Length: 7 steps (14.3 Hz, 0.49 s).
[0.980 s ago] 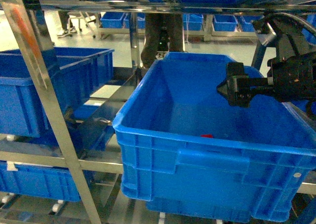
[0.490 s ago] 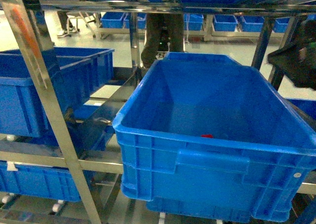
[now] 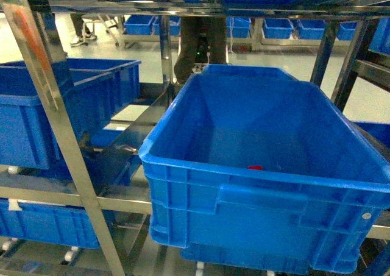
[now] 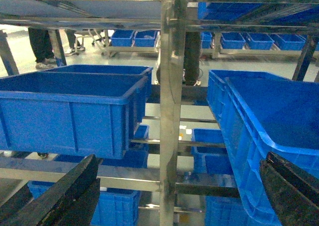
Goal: Pick red block from blue box to shelf
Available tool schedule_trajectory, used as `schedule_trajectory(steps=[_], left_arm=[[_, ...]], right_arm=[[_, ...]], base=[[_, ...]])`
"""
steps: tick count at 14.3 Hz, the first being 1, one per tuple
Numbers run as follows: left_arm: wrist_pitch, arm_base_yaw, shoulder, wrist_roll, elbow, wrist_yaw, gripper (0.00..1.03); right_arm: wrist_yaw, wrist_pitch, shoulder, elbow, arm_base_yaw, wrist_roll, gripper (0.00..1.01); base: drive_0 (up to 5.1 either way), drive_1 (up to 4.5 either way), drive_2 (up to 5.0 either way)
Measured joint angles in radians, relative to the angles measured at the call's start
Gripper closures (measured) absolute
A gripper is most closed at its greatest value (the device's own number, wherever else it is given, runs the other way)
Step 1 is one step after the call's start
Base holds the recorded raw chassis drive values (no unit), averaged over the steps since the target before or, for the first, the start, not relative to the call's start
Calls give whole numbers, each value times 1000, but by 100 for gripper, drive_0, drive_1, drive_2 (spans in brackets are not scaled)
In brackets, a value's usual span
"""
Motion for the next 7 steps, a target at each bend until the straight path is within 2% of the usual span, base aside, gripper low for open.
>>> schedule_trajectory(steps=[2,4,5,6,7], left_arm=[[0,0,0,0,0,0,5],[0,0,0,0,0,0,5],[0,0,0,0,0,0,5],[0,0,0,0,0,0,5],[0,0,0,0,0,0,5]], right_arm=[[18,-32,-74,-23,-26,8,3],[26,-63,-93,-27,-33,22,3],[26,-87,-101,-27,-32,43,3],[20,43,-103,-61,-31,78,9],[18,148,-135,-120,-31,101,22]], base=[[0,0,0],[0,0,0],[0,0,0],[0,0,0],[0,0,0]])
